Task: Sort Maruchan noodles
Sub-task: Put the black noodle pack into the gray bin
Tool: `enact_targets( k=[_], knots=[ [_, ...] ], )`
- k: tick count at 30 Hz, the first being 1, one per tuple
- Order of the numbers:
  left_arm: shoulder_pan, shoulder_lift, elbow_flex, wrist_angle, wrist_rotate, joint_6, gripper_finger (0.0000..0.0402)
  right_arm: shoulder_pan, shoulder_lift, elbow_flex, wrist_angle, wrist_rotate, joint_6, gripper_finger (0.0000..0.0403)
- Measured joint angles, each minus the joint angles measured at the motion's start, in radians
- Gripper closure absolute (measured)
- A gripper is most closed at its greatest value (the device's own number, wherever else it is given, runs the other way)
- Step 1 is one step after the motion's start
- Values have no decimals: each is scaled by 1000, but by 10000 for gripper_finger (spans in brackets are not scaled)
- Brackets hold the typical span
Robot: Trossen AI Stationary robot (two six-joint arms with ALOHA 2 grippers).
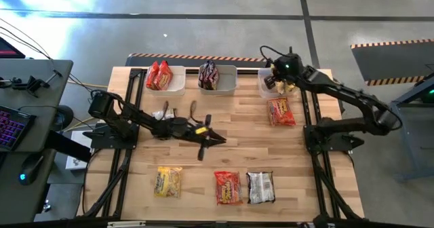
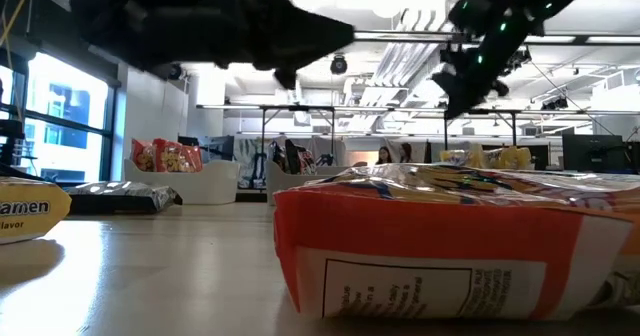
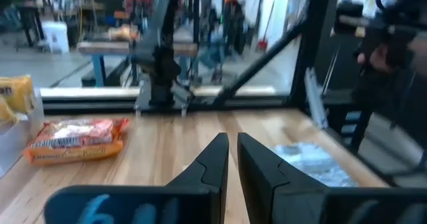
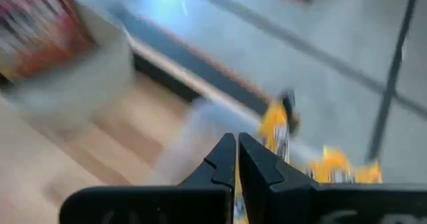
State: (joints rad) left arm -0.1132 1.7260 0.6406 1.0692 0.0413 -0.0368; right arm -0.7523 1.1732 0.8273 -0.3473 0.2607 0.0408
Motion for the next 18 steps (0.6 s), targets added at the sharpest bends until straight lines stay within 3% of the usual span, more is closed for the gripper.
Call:
enact_targets(
  k=[3, 7, 13, 18],
  knots=[
    [24, 0, -97, 163, 3, -51, 378, 60, -90, -80, 139, -7, -41, 403],
    [50, -4, -179, 219, 3, -110, 378, 149, -194, -257, 429, -68, -49, 403],
    [68, -76, -204, 67, 34, -111, 385, 285, -276, -472, 799, -114, -37, 403],
    [58, -210, -203, -163, -26, -110, 384, 357, -285, -532, 897, -100, -32, 403]
  ],
)
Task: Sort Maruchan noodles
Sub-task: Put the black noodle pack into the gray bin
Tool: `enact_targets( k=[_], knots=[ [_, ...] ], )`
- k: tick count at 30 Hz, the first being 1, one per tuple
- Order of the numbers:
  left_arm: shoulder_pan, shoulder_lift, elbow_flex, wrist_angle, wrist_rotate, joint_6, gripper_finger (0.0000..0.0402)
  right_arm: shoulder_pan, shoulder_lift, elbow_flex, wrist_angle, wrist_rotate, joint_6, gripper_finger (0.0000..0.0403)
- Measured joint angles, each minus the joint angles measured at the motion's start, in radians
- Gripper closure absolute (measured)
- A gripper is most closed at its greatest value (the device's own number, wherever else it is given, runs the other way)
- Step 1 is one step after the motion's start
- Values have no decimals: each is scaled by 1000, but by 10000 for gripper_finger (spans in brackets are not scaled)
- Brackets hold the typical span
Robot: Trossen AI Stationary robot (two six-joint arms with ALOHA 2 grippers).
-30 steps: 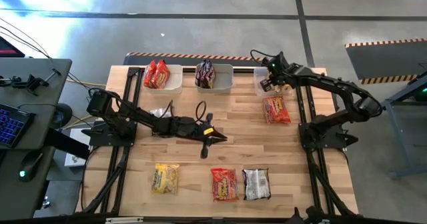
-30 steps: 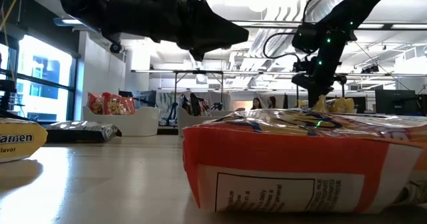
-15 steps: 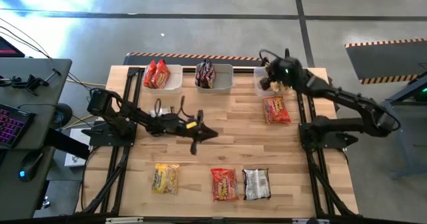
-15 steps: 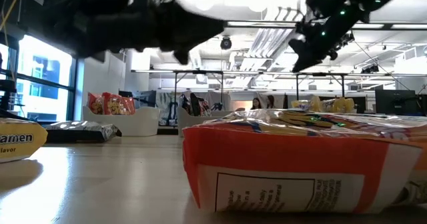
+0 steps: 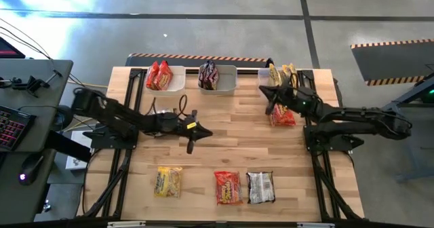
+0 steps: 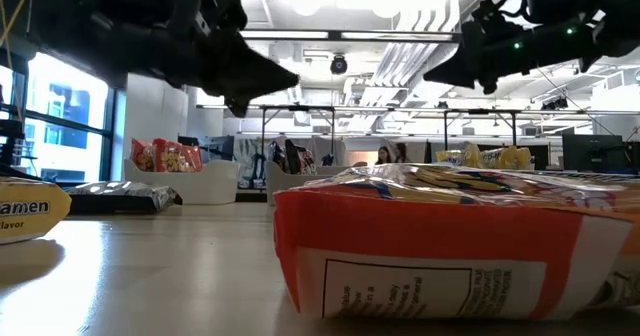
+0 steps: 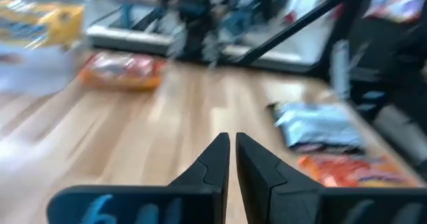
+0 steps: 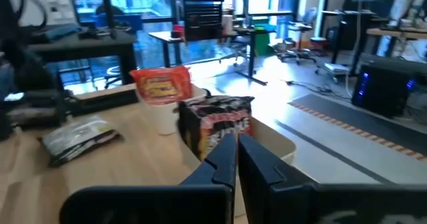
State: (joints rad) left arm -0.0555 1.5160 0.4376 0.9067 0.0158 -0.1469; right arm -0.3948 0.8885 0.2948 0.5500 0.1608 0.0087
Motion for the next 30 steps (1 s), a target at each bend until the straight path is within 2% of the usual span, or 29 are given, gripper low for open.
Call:
enact_targets(
  k=[5, 10, 14, 20, 25, 30],
  knots=[
    [-40, -158, 1, -348, -158, -8, 364, 46, 0, 0, 1, -22, -17, 403],
    [-112, -285, 39, -754, -287, -129, 336, 64, 0, 0, 7, -24, -72, 402],
    [-191, -311, 98, -1055, -367, -225, 315, 64, 0, 0, 26, -24, -89, 402],
    [-274, -302, 186, -1449, -413, -430, 286, 64, 0, 0, 39, -23, -106, 402],
    [-308, -302, 213, -1683, -453, -581, 269, 64, 0, 0, 43, -12, -101, 402],
    [-309, -279, 214, -1757, -444, -626, 256, 64, 0, 0, 39, -12, -97, 402]
  ],
)
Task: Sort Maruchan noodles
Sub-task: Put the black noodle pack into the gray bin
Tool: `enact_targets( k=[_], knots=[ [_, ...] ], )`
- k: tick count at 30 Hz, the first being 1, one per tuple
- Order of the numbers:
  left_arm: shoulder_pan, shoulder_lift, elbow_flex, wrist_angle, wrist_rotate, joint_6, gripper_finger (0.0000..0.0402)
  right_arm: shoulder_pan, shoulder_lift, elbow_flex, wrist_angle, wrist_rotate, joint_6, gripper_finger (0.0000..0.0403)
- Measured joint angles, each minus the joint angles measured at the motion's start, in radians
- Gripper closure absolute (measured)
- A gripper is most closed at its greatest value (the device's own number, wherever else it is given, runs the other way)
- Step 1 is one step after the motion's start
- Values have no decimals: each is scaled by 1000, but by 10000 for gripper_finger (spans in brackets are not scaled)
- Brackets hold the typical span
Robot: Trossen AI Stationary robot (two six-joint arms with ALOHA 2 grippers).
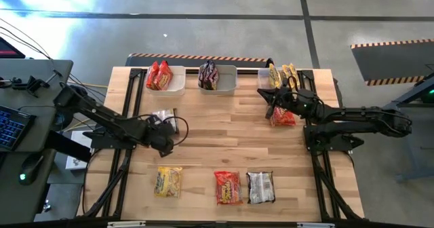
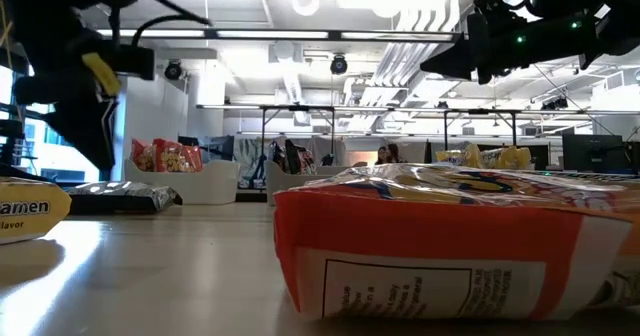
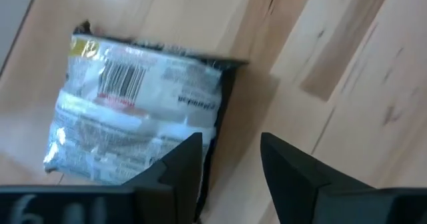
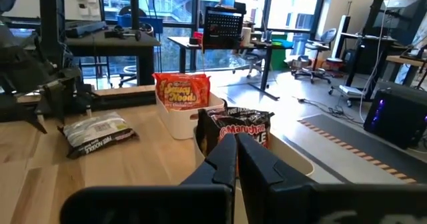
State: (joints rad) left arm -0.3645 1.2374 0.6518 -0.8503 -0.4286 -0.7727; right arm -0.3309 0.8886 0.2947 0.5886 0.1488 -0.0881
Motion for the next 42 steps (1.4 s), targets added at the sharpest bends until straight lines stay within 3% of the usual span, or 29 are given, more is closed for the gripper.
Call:
enact_targets(
  k=[13, 17, 23, 29, 33, 37, 42],
  knots=[
    [48, 221, 0, -12, 63, 132, 257, 0, 0, 0, 7, -4, 6, 402],
    [51, 278, 6, -17, 79, 183, 293, 0, 0, 0, 11, -9, 32, 402],
    [51, 285, 19, -13, 93, 234, 389, 40, 0, 0, -5, -35, 11, 402],
    [49, 238, 95, -35, 90, 266, 399, 133, 14, 13, -27, -100, 30, 400],
    [49, 193, 153, -35, 90, 308, 401, 216, 77, 32, -75, -86, 28, 365],
    [49, 147, 191, -29, 89, 349, 401, 280, 194, 59, -62, -26, 83, 296],
    [50, 89, 223, -13, 83, 370, 401, 333, 374, 128, -30, -25, 92, 207]
  ],
)
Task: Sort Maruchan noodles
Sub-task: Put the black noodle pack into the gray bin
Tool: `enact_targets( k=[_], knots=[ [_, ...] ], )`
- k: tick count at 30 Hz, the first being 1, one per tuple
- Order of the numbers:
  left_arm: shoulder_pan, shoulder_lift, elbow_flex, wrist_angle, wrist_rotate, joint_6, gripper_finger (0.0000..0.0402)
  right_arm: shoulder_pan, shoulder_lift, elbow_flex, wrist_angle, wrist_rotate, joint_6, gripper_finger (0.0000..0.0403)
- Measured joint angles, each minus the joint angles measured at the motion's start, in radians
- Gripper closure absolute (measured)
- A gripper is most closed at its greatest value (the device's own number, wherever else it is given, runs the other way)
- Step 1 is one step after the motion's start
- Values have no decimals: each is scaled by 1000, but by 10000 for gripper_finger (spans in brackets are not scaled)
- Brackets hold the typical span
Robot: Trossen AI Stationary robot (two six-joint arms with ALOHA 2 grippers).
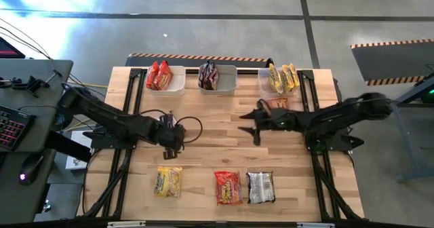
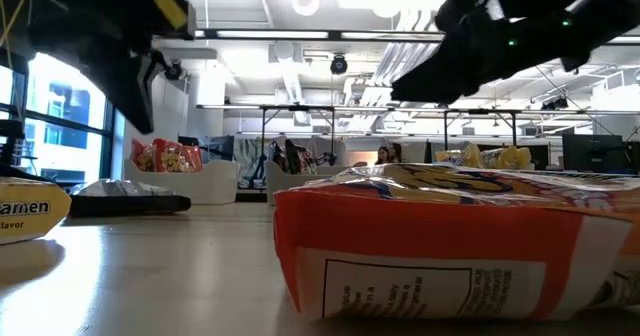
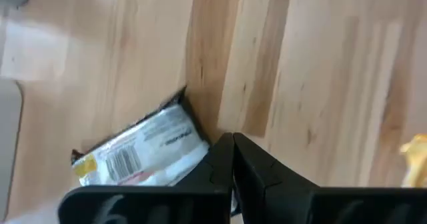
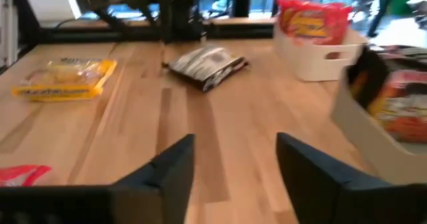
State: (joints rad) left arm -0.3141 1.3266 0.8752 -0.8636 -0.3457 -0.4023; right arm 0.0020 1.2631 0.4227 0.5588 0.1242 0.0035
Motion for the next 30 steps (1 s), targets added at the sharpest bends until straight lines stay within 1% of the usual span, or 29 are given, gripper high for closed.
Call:
enact_targets(
  k=[3, 6, 9, 13, 18, 21, 24, 30],
  knots=[
    [-5, -19, 0, -8, 2, -38, 400, 24, 95, 61, 6, 0, 0, 169],
    [-19, -8, -1, -33, 39, -103, 387, 46, 178, 124, 5, 0, -3, 147],
    [-33, 26, -9, -50, 66, -169, 362, 59, 240, 182, 5, 0, -5, 142],
    [-43, 88, -41, -69, 66, -213, 317, 68, 289, 231, -19, 0, -11, 142],
    [-43, 172, -44, -61, -12, -248, 266, 66, 302, 250, -46, 3, -11, 142],
    [-43, 225, -43, -44, -9, -249, 246, 66, 302, 250, -38, 6, -11, 142],
    [-43, 279, -43, -53, 6, -251, 238, 66, 302, 250, -45, 5, -12, 142],
    [-33, 365, -38, -57, 0, -251, 237, 66, 302, 249, -32, 5, -34, 142]
  ],
)
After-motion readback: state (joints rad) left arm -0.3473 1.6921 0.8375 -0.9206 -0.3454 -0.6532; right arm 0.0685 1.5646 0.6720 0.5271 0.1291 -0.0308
